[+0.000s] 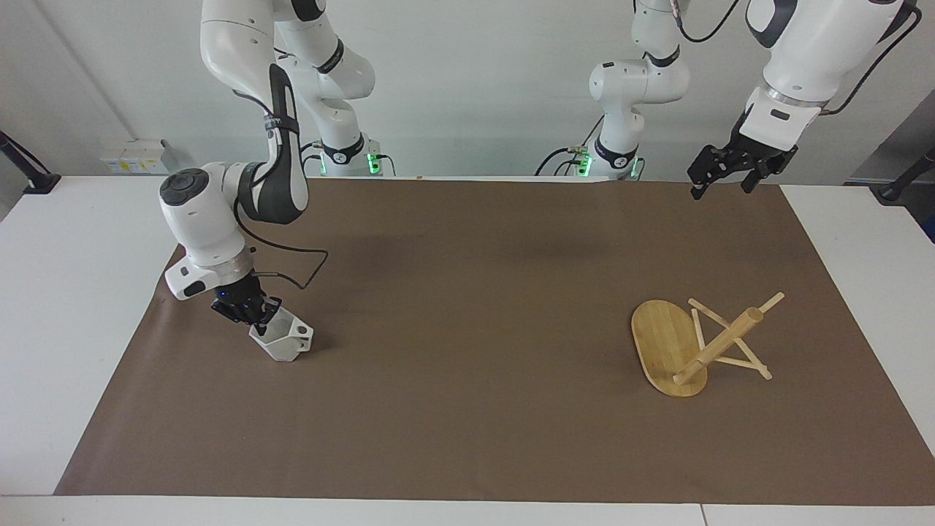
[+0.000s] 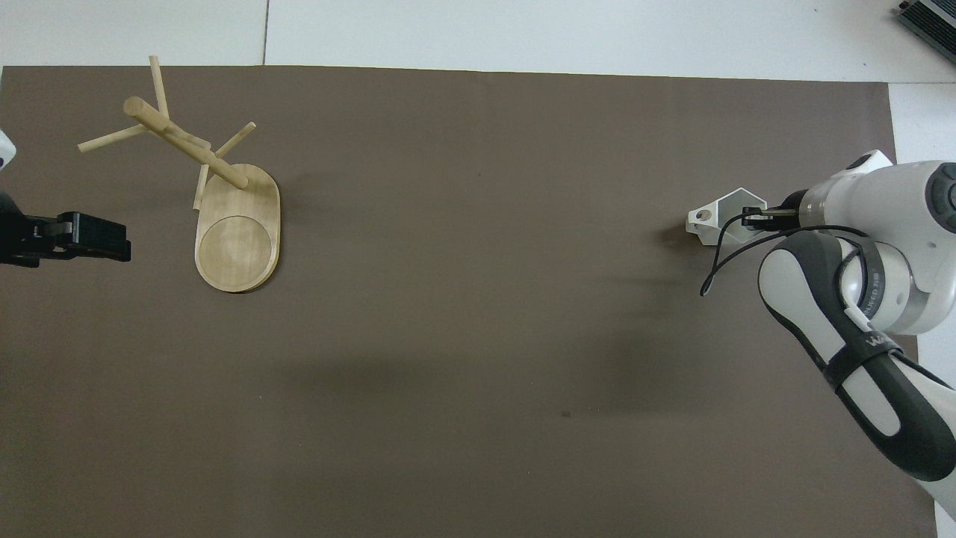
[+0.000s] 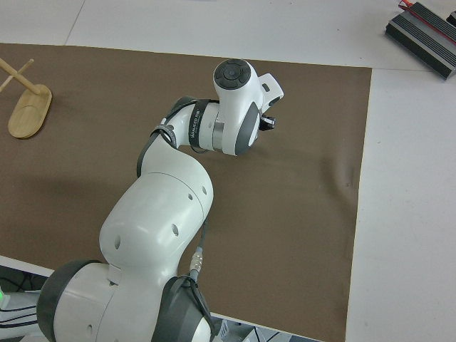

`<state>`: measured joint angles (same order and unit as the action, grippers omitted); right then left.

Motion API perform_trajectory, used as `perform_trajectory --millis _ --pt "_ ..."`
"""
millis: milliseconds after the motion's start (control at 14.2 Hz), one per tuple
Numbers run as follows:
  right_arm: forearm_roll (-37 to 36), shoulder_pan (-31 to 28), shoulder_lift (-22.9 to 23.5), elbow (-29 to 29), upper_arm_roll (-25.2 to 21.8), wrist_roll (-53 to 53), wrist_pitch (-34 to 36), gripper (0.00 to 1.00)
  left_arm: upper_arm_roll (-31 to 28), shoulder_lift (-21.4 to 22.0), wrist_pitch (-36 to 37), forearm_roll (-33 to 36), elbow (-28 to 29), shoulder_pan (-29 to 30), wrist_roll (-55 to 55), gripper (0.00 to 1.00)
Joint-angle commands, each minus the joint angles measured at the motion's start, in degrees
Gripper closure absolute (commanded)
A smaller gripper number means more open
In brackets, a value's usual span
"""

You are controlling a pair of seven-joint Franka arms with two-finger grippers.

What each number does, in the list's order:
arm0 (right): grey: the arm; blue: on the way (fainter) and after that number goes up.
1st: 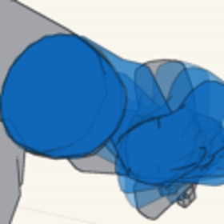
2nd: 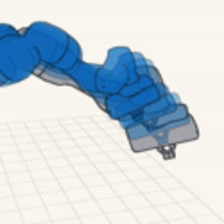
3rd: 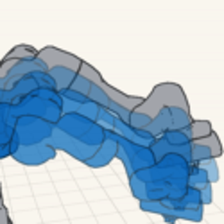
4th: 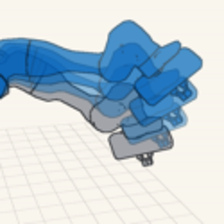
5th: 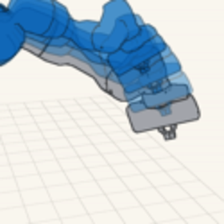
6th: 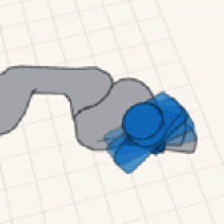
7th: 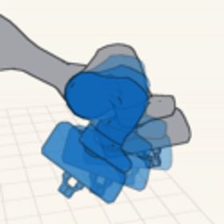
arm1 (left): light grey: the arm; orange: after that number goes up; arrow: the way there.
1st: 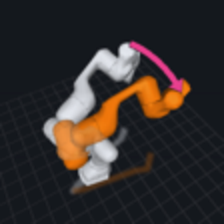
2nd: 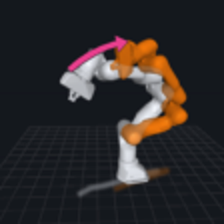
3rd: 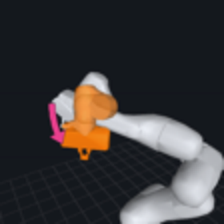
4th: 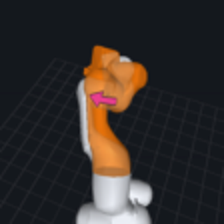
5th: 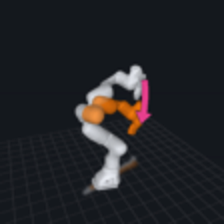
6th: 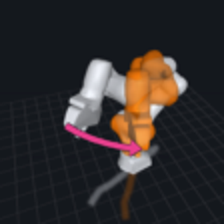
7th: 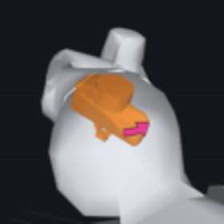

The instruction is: Hang cup on rack

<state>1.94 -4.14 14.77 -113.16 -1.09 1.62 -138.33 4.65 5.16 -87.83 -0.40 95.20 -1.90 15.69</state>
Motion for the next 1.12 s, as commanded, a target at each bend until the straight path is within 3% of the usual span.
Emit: perform_trajectory --millis 0,281,562,1054 --pt "-0.8 -0.6 -0.09 2.5 0.47 -0.56 3.23 1.0 0.18 2.05 0.03 -0.65 2.1 -0.38 7.76 0.0" --pt "-0.53 -0.51 -0.7 4.79 0.56 -0.47 6.5 1.0 0.36 2.22 3.8 -4.77 2.19 -0.29 16.28 0.0" --pt "-0.45 -0.34 -2.11 7.77 1.09 -0.56 11.49 1.0 0.36 2.93 4.16 -14.17 3.5 0.23 40.44 0.0" --pt "-0.45 -0.25 -2.55 13.84 1.0 -0.56 19.58 1.0 0.01 5.12 3.63 -27.44 7.81 1.11 58.56 0.0"
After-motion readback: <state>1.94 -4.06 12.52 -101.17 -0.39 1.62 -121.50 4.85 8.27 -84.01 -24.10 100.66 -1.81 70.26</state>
